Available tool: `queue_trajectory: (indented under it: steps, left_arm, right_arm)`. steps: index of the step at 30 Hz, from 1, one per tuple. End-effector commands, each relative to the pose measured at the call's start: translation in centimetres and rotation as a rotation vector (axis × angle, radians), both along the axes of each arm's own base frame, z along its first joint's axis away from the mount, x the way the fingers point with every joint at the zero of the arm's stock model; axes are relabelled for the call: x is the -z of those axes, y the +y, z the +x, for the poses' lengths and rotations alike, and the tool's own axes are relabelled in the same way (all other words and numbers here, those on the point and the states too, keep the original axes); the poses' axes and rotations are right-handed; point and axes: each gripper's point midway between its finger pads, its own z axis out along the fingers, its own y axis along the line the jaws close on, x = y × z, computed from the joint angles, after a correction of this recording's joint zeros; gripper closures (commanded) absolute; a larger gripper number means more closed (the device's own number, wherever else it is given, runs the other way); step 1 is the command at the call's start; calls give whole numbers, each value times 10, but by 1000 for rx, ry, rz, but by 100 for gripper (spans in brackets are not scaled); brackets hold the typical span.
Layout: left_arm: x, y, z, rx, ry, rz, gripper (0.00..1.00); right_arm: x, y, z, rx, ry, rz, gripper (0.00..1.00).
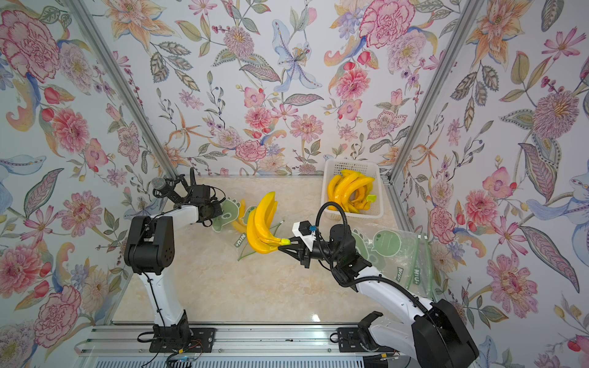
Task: Open the zip-top bag and take out the banana
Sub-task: Place the banana in the basket.
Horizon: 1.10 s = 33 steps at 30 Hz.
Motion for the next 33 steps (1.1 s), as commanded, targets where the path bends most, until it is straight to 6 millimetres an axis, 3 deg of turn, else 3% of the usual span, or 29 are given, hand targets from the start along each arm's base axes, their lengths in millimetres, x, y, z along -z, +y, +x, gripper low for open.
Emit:
queue_trajectory:
  steps: [1,7,13,21,26,33]
  left_arm:
    - [4,-3,-6,37,13,-2,100]
    - [-2,-23,-7,96,-8,-17,100]
    - [-2,-38,-11,138,-15,-35,100]
    - [2,-42,-18,155,-15,-42,100]
    - [5,-43,-21,156,-10,-41,100]
    - [2,-46,-22,165,-16,-47,100]
  right_arm:
    - [-14,-28,38,154,-38,4,82]
    - [-19,-97,129,470,-69,-20,82]
    - [-15,-152,196,618,-78,-83,82]
    - [3,-184,258,653,-23,-179,82]
    - [24,-198,282,661,53,-188,82]
    - [62,-200,307,719,206,-214,81]
